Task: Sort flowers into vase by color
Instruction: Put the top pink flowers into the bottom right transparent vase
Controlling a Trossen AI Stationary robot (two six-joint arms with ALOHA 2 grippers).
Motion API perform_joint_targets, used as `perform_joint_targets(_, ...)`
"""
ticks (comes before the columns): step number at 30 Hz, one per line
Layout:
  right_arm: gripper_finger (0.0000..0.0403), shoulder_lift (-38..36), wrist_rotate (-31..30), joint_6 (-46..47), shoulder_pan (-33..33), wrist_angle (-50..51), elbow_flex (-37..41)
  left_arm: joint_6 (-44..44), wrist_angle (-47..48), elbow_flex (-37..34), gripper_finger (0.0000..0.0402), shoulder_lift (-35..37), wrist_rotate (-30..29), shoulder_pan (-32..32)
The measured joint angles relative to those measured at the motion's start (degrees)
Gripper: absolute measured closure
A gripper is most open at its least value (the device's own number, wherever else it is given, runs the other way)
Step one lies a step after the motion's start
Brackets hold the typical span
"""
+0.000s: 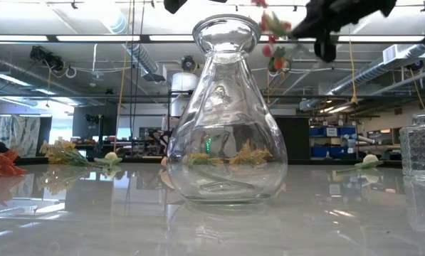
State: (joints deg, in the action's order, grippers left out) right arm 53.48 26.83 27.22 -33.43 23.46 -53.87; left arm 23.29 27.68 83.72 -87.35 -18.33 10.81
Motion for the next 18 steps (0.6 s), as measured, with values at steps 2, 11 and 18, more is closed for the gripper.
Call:
perform_joint_targets(2, 0.0392, -1.9, -0.2, 0.1, 3.0, -0.8, 0.0, 0.0, 0.0, 0.0, 0.0214, 0.0, 0.0, 0.0)
perform_joint_targets(11, 0.0392, -9.4, 0.9, -1.6, 15.2, -2.4, 0.0, 0.0, 0.0, 0.0, 0.0214, 0.0, 0.0, 0.0)
perform_joint_targets(18, 0.0392, -13.2, 9.1, -6.0, 22.4, -1.9, 0.0, 0.0, 0.0, 0.0, 0.0214, 0.0, 0.0, 0.0)
